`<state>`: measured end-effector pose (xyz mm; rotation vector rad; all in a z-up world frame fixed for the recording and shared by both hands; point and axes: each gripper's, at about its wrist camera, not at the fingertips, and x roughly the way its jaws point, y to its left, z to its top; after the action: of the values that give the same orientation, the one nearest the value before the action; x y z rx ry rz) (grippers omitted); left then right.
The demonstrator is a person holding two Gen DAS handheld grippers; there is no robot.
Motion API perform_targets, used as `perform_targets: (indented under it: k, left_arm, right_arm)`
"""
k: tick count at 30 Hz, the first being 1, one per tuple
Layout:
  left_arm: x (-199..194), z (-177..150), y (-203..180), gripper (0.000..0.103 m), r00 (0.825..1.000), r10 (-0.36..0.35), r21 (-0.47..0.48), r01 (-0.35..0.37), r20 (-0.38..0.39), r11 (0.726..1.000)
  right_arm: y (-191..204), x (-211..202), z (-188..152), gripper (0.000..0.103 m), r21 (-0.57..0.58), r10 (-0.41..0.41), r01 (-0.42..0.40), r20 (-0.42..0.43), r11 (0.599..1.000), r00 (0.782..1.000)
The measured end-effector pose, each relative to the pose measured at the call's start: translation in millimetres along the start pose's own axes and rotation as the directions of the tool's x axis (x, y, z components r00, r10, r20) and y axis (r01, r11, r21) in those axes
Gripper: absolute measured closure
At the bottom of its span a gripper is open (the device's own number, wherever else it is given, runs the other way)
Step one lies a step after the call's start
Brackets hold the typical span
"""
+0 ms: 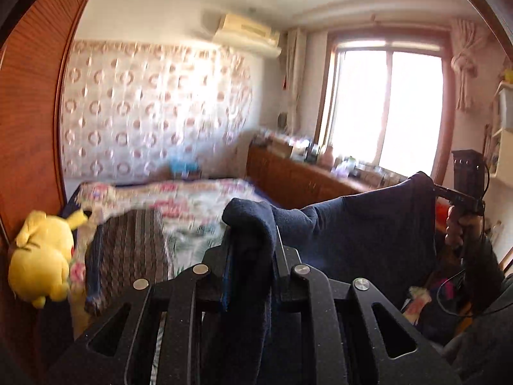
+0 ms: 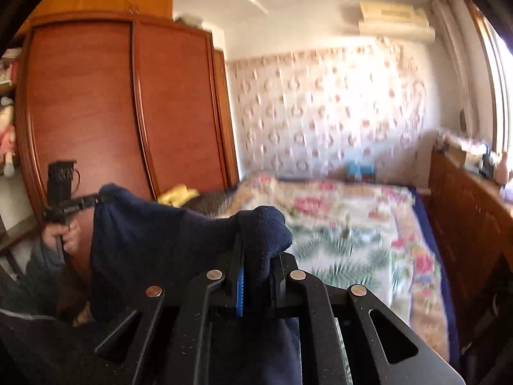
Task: Fold small clothes
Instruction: 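Lift the navy shirt high with both grippers, letting it hang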
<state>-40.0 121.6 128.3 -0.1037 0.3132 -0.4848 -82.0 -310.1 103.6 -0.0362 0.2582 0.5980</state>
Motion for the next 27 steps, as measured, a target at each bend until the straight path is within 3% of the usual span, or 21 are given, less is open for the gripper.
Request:
perform_targets:
  k: [4, 8, 16, 23, 27]
  left_arm:
    - [-31, 37, -9, 0.083, 0.997, -0.020, 0.012, 0.019, 0.080, 1.000]
    - [-51, 73, -16, 0.083, 0.989, 0.011, 0.058, -0.019, 0.145, 0.998]
    - [-76, 127, -37, 0.083, 0.965, 0.040, 0.144, -0.080, 0.258, 0.986]
    - [-71, 150, -43, 0.083, 0.954, 0.061, 0.189, -0.120, 0.295, 0.975]
    - [-55, 139, -40, 0.083, 0.962, 0.074, 0.187, -0.126, 0.263, 0.974]
  right_arm:
    - [13, -34, 42, 0.093, -0.054, 0.003, 0.000, 0.057, 0.999, 0.998]
    - [22, -61, 75, 0.093, -0.099, 0.002, 0.009, 0.111, 0.995, 0.994]
    - [36, -106, 123, 0.093, -0.192, -0.070, 0.116, 0.232, 0.975, 0.970]
    - [53, -114, 131, 0.092, -0.228, -0.133, 0.192, 0.251, 0.955, 0.959]
    - [74, -88, 114, 0.092, -0.219, -0.149, 0.200, 0.229, 0.955, 0.962]
